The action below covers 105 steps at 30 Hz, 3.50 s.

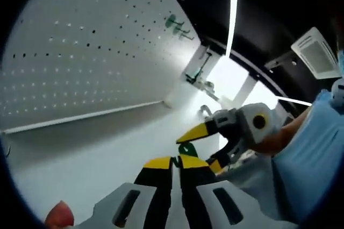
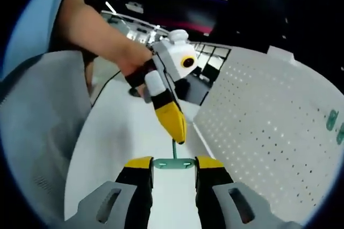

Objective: Insert the hook assembly into the mounting plate slot until the hook locks in place.

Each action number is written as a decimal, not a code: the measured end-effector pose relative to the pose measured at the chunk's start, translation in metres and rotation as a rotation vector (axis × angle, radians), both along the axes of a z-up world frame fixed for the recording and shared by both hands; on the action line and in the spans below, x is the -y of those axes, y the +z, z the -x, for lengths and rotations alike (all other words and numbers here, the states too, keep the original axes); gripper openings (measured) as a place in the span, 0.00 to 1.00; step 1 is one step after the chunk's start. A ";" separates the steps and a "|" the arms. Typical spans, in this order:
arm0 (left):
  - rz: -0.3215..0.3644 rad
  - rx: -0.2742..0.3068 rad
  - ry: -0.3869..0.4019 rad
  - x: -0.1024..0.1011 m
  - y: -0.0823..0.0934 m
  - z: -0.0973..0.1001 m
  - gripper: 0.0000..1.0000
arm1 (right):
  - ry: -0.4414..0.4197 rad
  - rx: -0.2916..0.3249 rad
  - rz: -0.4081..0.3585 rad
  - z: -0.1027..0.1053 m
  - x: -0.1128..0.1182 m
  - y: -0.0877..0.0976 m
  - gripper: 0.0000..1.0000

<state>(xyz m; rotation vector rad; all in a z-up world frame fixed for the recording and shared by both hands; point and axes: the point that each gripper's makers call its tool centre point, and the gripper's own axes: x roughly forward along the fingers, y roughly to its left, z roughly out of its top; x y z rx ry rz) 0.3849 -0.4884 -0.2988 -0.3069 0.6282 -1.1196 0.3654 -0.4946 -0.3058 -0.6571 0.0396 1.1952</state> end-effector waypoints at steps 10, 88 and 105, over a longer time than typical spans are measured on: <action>-0.001 0.004 0.011 0.003 0.002 0.000 0.03 | -0.014 0.002 0.007 -0.005 0.003 -0.005 0.29; -0.263 0.424 -0.393 0.032 0.009 0.064 0.02 | 0.234 -0.505 0.068 0.058 0.008 -0.028 0.19; -0.259 0.450 -0.386 0.034 0.013 0.063 0.02 | 0.213 -0.543 0.041 0.056 0.008 -0.024 0.18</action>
